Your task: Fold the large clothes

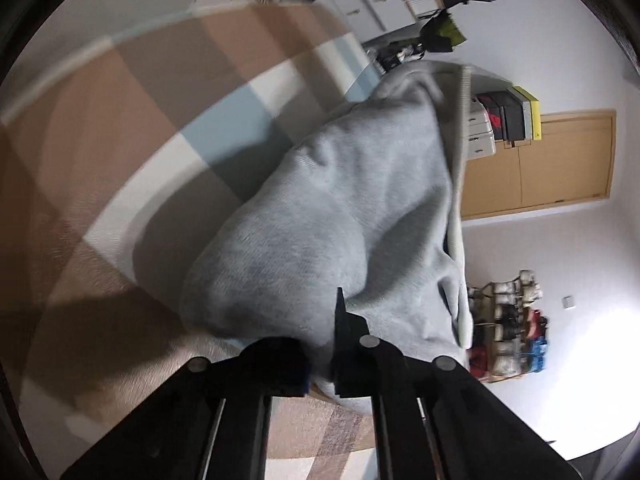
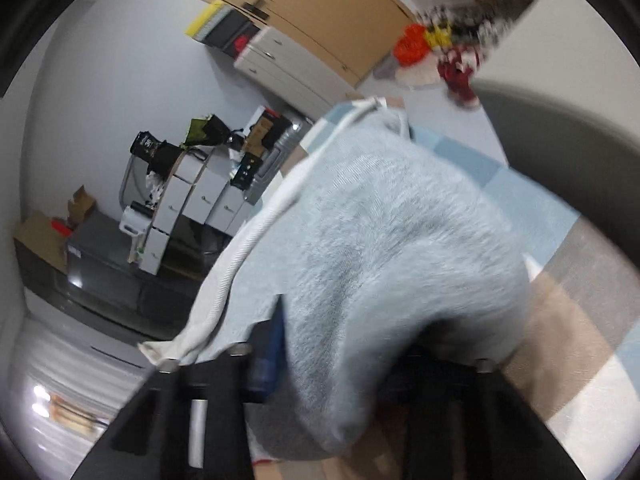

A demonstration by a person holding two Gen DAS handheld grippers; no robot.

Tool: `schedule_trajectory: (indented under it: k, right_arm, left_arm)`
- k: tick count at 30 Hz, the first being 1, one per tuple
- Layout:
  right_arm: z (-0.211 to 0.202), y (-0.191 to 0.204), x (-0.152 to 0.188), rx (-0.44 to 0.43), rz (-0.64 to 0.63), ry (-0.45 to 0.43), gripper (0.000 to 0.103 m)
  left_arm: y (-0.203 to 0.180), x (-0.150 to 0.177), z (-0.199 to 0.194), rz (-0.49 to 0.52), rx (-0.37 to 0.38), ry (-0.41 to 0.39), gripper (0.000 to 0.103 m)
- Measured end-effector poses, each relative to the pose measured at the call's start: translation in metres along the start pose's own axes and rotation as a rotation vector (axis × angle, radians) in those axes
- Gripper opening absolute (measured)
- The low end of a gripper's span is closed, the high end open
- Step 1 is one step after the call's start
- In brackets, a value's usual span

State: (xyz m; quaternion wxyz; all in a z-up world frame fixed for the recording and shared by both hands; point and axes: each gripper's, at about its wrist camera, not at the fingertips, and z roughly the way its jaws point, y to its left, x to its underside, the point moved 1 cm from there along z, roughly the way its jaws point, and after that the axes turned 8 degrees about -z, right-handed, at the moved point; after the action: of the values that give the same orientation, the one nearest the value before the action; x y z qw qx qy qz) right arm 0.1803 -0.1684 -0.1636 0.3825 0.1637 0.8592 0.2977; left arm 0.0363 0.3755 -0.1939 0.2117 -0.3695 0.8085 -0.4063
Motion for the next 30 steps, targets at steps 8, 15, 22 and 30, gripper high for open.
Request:
schedule_trajectory:
  k: [8,15,22,30]
  right_arm:
    - [-0.023,0.008,0.009,0.021,-0.052,0.001,0.01]
    - [-0.068,0.008,0.035,0.023,-0.081,0.053,0.01]
    - [-0.121,-0.011,0.074,-0.02,-0.032,0.134,0.01]
    - [-0.158,-0.012,0.086,0.038,-0.082,0.183,0.026]
  left_arm:
    - [-0.008,0.007,-0.027,0.063,0.022,-0.011,0.001]
    - [0.007,0.026,-0.046,0.029,0.067,0.024,0.001]
    - [0.032,0.07,-0.082,0.003,0.123,0.031,0.001]
    - [0.063,0.074,-0.106,-0.013,-0.03,0.084,0.013]
